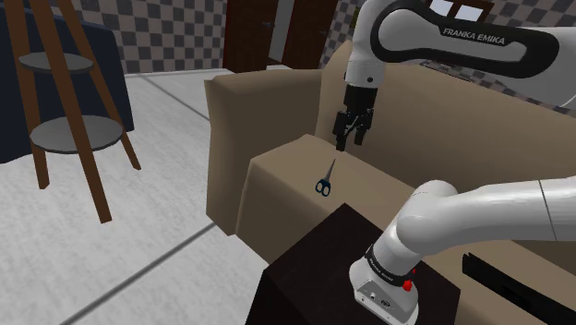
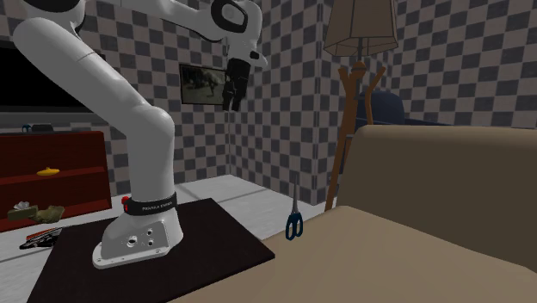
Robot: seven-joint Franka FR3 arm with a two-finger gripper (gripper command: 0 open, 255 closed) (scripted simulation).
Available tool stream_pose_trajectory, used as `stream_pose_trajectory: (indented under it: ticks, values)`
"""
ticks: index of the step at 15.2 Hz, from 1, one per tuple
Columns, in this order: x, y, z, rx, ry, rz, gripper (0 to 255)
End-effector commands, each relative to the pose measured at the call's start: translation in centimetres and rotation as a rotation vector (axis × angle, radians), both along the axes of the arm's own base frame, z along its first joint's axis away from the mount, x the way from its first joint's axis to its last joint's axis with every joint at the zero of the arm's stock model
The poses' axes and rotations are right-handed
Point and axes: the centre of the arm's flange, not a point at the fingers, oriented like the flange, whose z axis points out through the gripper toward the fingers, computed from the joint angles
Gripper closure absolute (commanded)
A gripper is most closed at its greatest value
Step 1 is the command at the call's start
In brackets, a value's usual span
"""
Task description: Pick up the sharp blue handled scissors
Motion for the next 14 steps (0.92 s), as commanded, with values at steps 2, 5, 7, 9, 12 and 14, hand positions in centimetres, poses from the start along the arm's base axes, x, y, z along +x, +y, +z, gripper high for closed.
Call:
stream_pose_trajectory:
  ticks: [2, 5, 7, 9, 12, 14]
  values:
    - [0.3, -0.7, -1.0, -0.002, -0.003, 0.007, 0]
    - [1.2, -2.9, -4.0, -0.008, -0.012, 0.027, 0]
    - [1.8, -4.3, -6.0, -0.012, -0.018, 0.041, 0]
    - [2.5, -5.8, -8.0, -0.015, -0.024, 0.055, 0]
    - [3.6, -7.9, -10.9, -0.021, -0.033, 0.075, 0]
    - [4.4, -9.4, -12.8, -0.025, -0.039, 0.089, 0]
